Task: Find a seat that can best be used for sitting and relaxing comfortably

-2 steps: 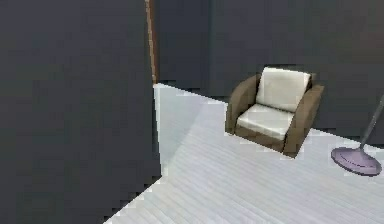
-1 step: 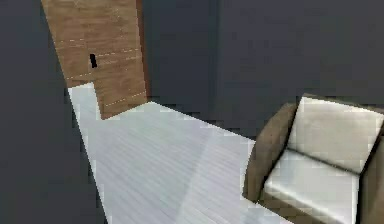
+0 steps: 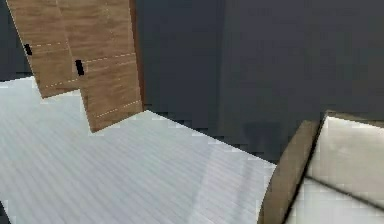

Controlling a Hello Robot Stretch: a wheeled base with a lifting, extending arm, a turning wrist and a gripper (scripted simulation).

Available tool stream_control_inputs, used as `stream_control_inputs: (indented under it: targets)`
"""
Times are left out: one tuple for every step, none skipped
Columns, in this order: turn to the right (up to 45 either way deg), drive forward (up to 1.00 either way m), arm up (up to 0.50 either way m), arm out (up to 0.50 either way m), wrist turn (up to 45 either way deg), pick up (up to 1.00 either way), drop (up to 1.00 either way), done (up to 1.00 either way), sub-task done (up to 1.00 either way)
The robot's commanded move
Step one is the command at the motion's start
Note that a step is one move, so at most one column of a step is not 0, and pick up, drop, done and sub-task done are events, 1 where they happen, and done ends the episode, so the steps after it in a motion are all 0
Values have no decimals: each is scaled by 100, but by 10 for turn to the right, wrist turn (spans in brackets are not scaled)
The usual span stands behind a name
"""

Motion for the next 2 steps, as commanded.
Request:
stream_control_inputs:
  targets:
    - [-60, 0, 0, 0, 0, 0, 0, 0, 0]
    - [0, 40, 0, 0, 0, 0, 0, 0, 0]
